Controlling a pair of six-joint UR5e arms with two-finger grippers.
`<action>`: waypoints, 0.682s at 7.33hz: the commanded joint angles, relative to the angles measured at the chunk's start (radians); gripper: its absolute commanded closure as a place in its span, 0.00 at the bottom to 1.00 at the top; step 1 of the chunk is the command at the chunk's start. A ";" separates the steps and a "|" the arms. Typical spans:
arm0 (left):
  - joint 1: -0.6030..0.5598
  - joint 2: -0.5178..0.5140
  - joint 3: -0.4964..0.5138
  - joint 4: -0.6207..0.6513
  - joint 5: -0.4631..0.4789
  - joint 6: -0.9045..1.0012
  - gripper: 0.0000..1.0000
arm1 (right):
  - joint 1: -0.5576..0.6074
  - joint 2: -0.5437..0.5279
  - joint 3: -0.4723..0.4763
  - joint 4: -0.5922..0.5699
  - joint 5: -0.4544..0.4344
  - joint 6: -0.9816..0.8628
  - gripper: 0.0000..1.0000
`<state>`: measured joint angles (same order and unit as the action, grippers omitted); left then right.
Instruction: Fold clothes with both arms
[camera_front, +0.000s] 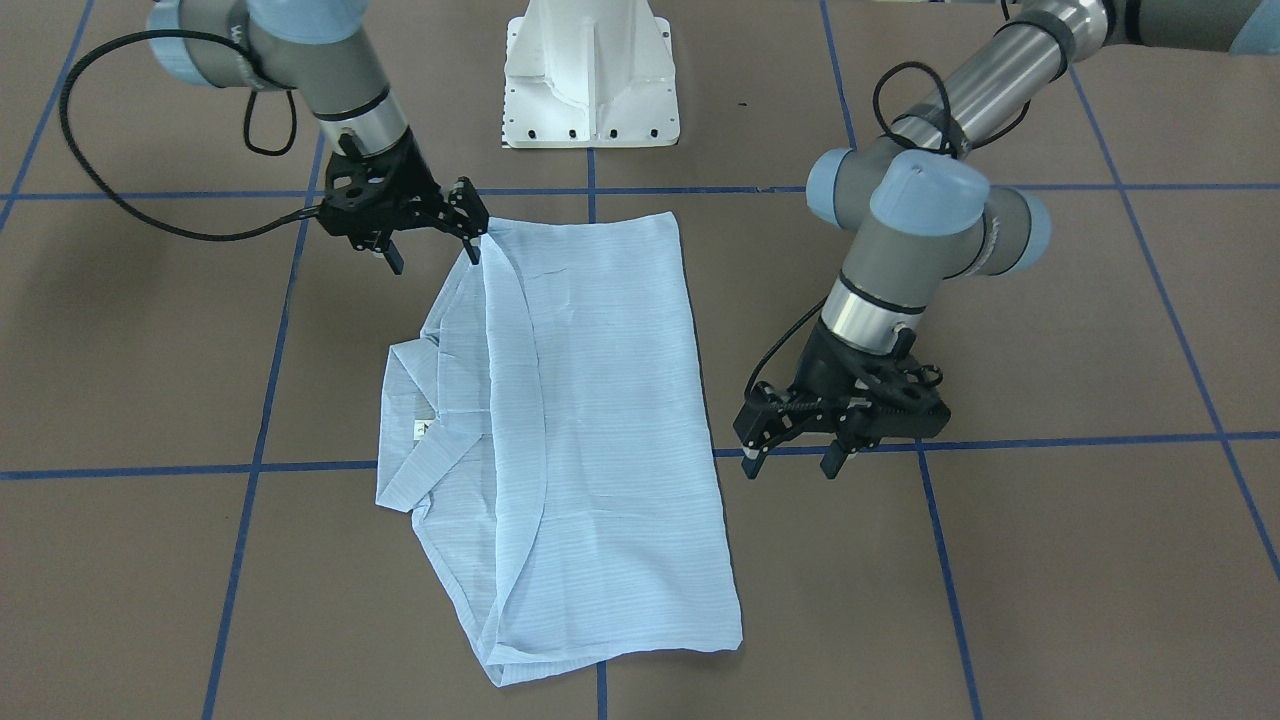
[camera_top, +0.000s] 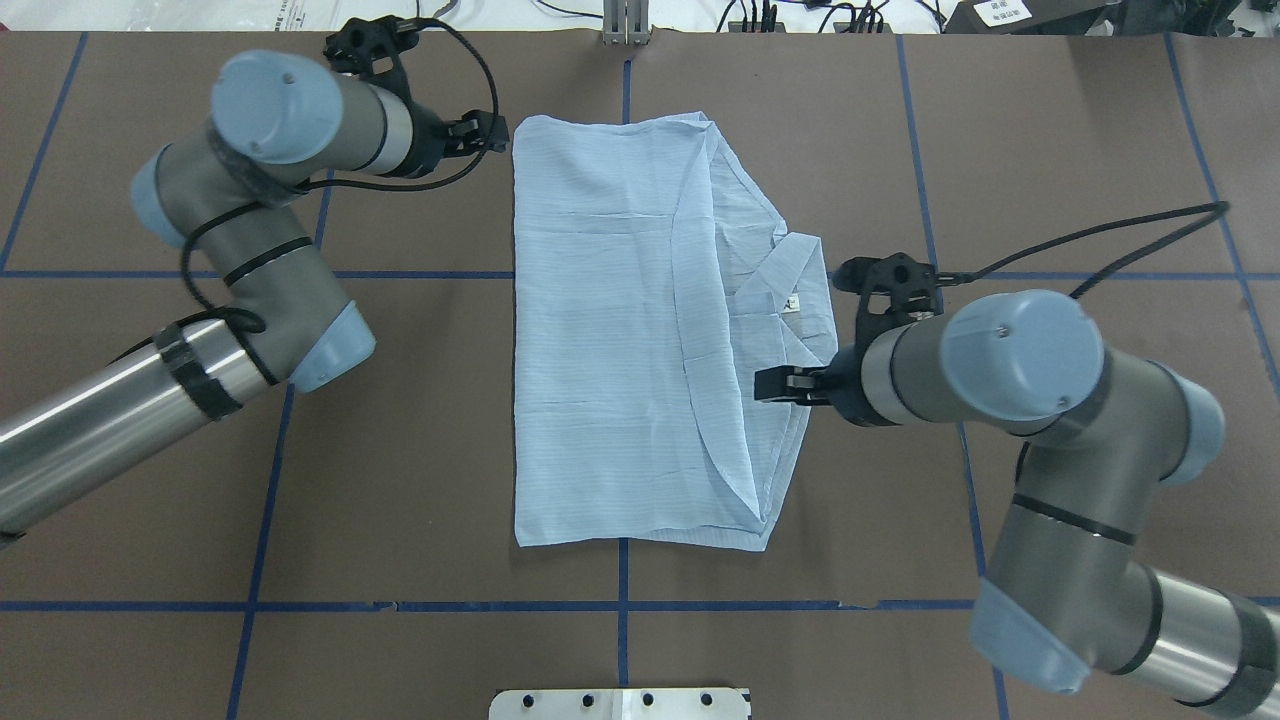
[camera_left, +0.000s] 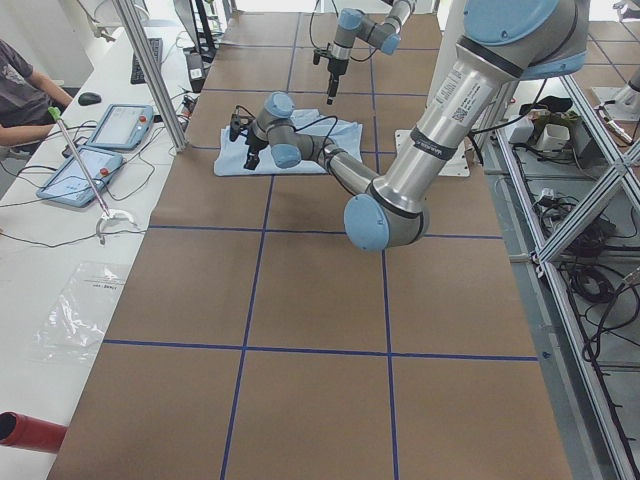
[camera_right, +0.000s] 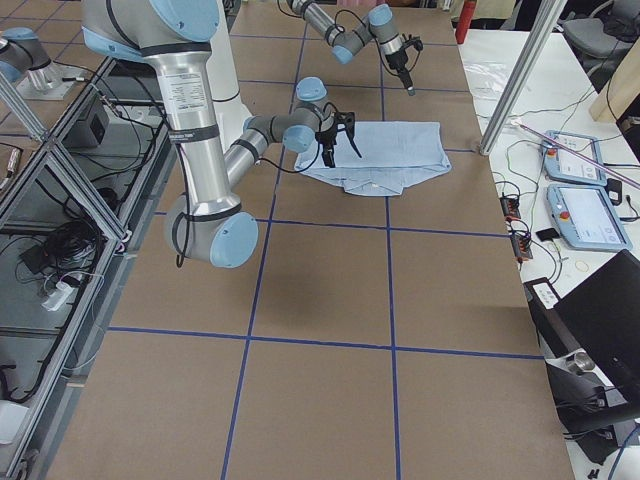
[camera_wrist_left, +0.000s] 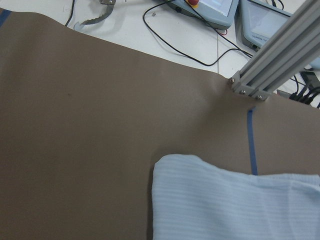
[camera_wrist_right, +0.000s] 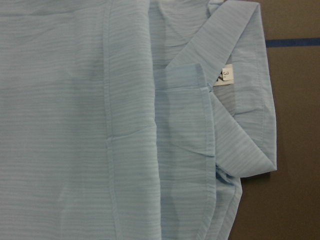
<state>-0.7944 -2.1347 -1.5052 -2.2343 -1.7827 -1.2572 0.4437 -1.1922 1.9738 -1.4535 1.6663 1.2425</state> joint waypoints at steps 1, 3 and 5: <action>0.001 0.053 -0.075 0.013 -0.021 0.013 0.00 | -0.086 0.104 -0.071 -0.162 -0.130 -0.098 0.00; 0.003 0.053 -0.072 0.013 -0.020 0.007 0.00 | -0.143 0.102 -0.110 -0.160 -0.164 -0.153 0.00; 0.004 0.059 -0.069 0.012 -0.020 0.007 0.00 | -0.164 0.105 -0.131 -0.160 -0.169 -0.161 0.00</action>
<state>-0.7907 -2.0776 -1.5756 -2.2223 -1.8024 -1.2500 0.2943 -1.0890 1.8596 -1.6130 1.5021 1.0904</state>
